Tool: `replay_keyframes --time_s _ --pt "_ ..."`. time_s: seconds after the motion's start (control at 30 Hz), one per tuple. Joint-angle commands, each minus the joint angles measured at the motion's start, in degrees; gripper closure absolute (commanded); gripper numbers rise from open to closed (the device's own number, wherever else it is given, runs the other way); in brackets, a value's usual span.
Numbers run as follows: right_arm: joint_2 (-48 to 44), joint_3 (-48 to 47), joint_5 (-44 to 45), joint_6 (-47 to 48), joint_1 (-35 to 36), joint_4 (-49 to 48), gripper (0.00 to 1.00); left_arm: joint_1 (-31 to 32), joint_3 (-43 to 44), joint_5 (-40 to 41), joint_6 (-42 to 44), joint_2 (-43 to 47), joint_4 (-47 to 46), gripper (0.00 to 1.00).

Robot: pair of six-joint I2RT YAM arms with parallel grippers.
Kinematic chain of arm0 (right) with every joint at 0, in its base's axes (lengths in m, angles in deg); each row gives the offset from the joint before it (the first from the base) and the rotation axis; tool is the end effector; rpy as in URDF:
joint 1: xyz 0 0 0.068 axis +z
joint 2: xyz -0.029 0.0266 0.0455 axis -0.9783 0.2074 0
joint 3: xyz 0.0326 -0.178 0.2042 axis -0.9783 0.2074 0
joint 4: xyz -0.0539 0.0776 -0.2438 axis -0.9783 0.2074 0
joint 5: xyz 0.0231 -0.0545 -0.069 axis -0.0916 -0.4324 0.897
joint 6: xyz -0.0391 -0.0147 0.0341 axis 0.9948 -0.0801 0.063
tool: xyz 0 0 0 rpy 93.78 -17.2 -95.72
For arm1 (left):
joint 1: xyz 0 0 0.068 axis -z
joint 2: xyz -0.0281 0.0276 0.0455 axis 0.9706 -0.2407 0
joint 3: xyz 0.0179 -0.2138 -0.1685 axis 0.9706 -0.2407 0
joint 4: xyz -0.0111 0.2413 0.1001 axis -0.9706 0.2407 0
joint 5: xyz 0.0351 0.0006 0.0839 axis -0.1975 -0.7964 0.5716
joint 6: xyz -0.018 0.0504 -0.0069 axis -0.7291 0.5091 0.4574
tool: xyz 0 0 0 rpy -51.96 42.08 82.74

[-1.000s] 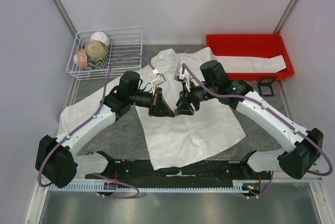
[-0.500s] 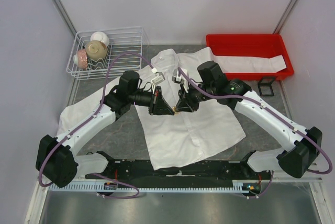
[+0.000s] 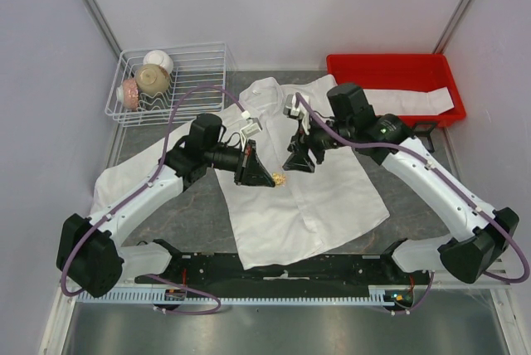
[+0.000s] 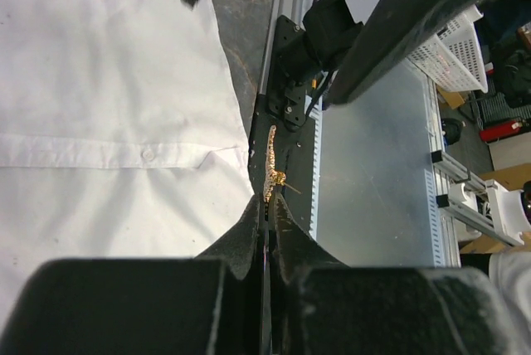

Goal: Pin the brooch onto the clothing

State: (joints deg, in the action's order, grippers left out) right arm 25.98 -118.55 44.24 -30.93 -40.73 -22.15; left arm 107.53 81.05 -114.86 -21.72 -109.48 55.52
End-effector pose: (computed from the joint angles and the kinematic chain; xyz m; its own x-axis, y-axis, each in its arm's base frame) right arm 0.2088 0.1863 0.3815 -0.2482 -0.4611 -0.8519 -0.9612 0.2264 0.1575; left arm 0.2070 -0.1623 0.2945 -0.6027 0.2338 -0.7629 0.7958 0.1063 -0.5961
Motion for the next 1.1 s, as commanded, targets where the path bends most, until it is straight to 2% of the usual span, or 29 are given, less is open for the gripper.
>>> replay_keyframes --time_s 0.0,0.17,0.23,0.27,0.3,0.37,0.4,0.43,0.5,0.63,0.7,0.8,0.9,1.07 --pt "-2.72 -1.96 -7.61 2.96 -2.4 0.79 0.37 -0.35 2.06 -4.62 5.59 1.08 1.85 0.98" --pt "-5.01 2.0 -9.89 8.32 -2.41 1.31 0.41 -0.09 1.45 -1.82 12.28 5.56 -0.09 0.98" --pt "-6.41 4.01 -10.61 8.77 -2.49 -0.17 0.41 1.39 1.62 2.38 19.73 9.59 0.61 0.98" --pt "-6.94 4.72 -9.65 7.9 -2.49 -1.05 0.39 2.8 1.45 5.36 23.76 11.62 0.79 0.98" --pt "-7.81 5.68 -8.33 7.72 -2.41 -2.45 0.38 6.29 0.23 12.87 32.59 13.64 -0.08 0.98" --pt "-8.61 6.22 -6.48 6.59 -2.49 -3.78 0.35 10.18 -1.53 21.17 41.95 19.62 -1.4 0.98" --pt "-9.05 6.48 -5.43 6.14 -2.41 -5.7 0.34 12.72 -4.5 31.39 52.09 21.64 -3.24 0.98" --pt "-9.92 6.75 -3.16 6.05 -2.49 -6.33 0.33 16.05 -6.36 34.89 56.46 23.22 -8.47 0.98" --pt "-10.46 6.92 -1.47 6.83 -2.49 -7.82 0.32 16.26 -9.44 36.94 61.92 26.84 -13.78 0.98" --pt "-13.35 8.94 -0.49 10.26 -2.49 -11.16 0.32 16.26 -7.0 33.87 61.08 27.63 -11.96 0.98" --pt "-14.76 9.65 -3.29 10.97 -2.41 -13.44 0.33 16.26 -6.73 32.38 60.02 28.07 -11.69 0.98" --pt "-17.92 11.66 -6.73 12.02 -1.27 -17.47 0.37 16.26 -6.99 30.89 57.48 28.34 -11.87 0.98" --pt "-21.0 14.65 -4.99 12.73 1.53 -21.44 0.41 16.26 -7.17 29.48 55.45 28.42 -11.95 0.98" --pt "-20.57 13.78 -2.96 14.31 4.88 -21.36 0.49 16.26 -6.82 27.02 52.64 27.29 -11.43 0.98"
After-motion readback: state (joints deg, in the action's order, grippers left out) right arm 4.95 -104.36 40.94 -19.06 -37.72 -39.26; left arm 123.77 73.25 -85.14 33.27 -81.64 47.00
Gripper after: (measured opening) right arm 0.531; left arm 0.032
